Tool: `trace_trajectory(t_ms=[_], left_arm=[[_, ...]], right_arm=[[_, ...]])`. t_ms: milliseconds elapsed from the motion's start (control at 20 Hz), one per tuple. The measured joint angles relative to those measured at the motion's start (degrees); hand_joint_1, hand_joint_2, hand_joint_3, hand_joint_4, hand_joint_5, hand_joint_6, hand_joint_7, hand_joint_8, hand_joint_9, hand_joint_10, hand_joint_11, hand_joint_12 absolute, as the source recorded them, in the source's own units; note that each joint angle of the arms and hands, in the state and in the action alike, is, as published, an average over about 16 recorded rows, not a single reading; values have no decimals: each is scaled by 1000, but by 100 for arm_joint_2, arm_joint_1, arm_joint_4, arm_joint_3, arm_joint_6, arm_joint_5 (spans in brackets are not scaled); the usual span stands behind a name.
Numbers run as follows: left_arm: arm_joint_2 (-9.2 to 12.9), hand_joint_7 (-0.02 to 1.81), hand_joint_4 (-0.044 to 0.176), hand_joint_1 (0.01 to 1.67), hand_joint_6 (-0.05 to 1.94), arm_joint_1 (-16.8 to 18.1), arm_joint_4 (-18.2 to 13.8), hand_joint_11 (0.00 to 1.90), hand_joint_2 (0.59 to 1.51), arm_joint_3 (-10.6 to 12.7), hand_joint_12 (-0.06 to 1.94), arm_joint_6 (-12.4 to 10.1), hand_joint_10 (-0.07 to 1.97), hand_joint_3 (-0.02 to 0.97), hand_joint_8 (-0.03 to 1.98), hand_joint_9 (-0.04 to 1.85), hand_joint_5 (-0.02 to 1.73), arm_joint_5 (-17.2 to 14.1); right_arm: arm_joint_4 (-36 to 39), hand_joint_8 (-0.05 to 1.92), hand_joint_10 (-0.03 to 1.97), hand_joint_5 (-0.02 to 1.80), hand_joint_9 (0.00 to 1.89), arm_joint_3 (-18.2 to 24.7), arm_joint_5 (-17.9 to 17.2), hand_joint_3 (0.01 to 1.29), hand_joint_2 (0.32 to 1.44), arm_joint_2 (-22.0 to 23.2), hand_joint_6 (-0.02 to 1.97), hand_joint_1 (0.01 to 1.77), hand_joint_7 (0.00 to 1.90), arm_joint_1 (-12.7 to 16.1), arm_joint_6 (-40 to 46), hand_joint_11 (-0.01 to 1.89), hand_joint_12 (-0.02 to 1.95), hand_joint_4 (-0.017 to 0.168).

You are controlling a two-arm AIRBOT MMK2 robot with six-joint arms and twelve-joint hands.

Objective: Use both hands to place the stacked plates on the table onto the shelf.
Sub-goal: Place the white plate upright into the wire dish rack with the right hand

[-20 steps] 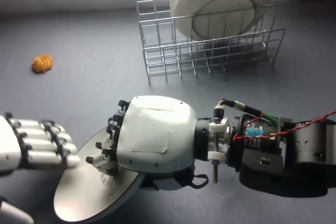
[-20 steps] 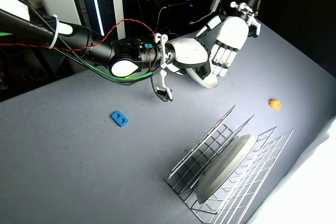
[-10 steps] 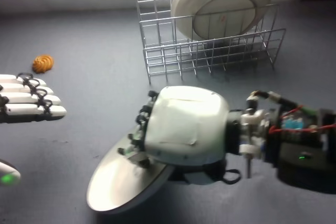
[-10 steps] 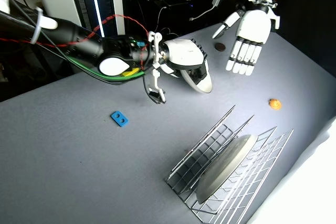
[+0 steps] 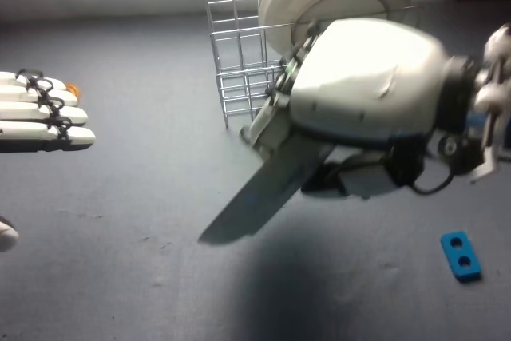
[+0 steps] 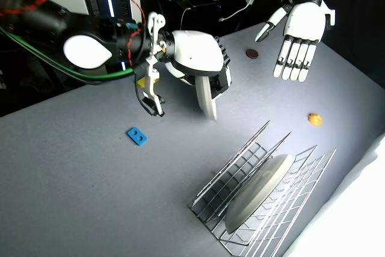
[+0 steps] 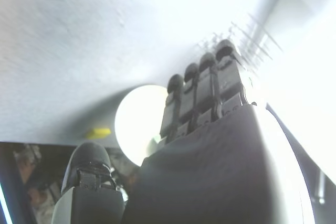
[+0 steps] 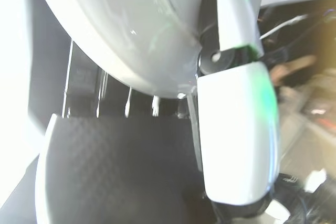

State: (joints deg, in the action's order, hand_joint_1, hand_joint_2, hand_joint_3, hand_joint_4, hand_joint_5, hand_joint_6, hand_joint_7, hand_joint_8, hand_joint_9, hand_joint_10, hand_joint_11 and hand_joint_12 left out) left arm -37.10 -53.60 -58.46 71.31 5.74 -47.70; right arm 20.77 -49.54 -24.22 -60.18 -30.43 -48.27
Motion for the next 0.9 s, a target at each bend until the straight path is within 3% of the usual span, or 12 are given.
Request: trace_trajectory(t_ms=[450, 900], left_arm=[[129, 58, 5, 19, 5, 782, -857, 19, 1139, 111, 4, -141, 9, 19, 1, 19, 95, -662], [189, 64, 6, 18, 5, 1460, -1960, 18, 1133, 133, 4, -197, 9, 18, 0, 23, 90, -1472]], right_arm=[[905, 739, 0, 1026, 1360, -64, 555, 15, 987, 560, 897, 1211, 1120, 934, 2394, 952, 1046, 28], [1052, 741, 0, 1021, 1374, -570, 1234, 15, 987, 500, 885, 1217, 1131, 1709, 4368, 947, 1046, 26]])
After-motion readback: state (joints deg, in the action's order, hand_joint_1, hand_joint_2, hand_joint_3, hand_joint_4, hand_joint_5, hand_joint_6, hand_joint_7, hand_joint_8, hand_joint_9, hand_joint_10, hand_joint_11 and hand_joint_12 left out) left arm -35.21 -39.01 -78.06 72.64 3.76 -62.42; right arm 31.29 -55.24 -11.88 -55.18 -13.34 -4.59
